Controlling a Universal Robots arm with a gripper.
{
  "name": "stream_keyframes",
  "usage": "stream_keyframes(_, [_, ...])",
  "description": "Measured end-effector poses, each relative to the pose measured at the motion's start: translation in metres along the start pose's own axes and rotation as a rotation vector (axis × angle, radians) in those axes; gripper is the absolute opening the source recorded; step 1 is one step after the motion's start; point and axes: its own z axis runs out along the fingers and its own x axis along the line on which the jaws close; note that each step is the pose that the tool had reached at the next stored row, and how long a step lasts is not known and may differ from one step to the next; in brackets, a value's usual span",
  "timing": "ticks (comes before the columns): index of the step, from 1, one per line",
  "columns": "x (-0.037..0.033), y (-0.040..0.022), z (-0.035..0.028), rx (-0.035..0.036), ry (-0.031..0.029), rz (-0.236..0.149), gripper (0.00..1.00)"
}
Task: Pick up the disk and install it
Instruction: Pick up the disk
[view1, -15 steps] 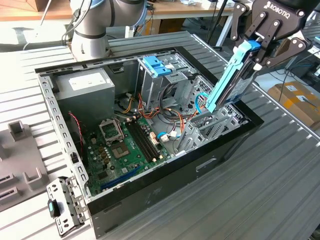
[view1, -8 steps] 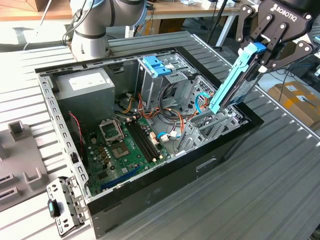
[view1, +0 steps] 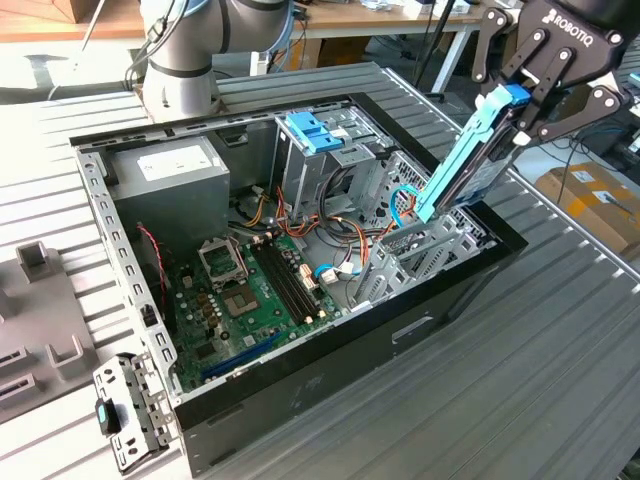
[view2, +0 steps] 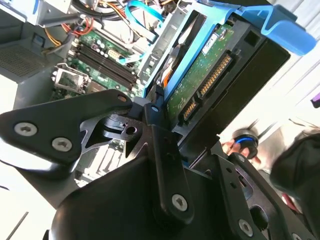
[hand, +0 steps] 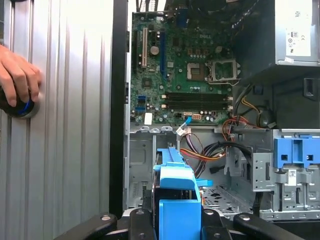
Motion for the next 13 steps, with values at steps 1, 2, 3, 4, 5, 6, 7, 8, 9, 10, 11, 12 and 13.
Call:
stream_keyframes(1, [0.0001,0.0,0.0001,0.0003,-0.006,0.005,0.36])
stream_keyframes(2, [0.0003,0.0,0.0004,0.0007,-0.0087,0.01,0.36])
stream_keyframes(3, [0.0006,-0.0001,0.0007,0.0012,-0.0093,0.017,0.36])
stream_keyframes(4, [0.001,-0.0002,0.0007,0.0016,-0.0093,0.024,0.36])
stream_keyframes(5, [0.0021,-0.001,0.0011,0.0021,-0.0098,0.031,0.36])
stream_keyframes(6, [0.0029,-0.0014,0.0013,0.0023,-0.01,0.034,0.36])
stream_keyframes(7, [0.0039,-0.0018,0.0014,0.0024,-0.0101,0.036,0.36])
stream_keyframes(8, [0.0053,-0.0024,0.0016,0.0026,-0.0102,0.038,0.36])
stream_keyframes(9, [0.0062,-0.0024,0.0017,0.0026,-0.0102,0.039,0.36])
stream_keyframes(10, [0.0067,-0.0025,0.0017,0.0027,-0.0101,0.039,0.36])
stream_keyframes(11, [0.0076,-0.0026,0.0018,0.0027,-0.0102,0.039,0.36])
stream_keyframes(12, [0.0079,-0.0026,0.0017,0.0027,-0.0101,0.039,0.36])
stream_keyframes(13, [0.008,-0.0026,0.0017,0.0026,-0.0101,0.039,0.36])
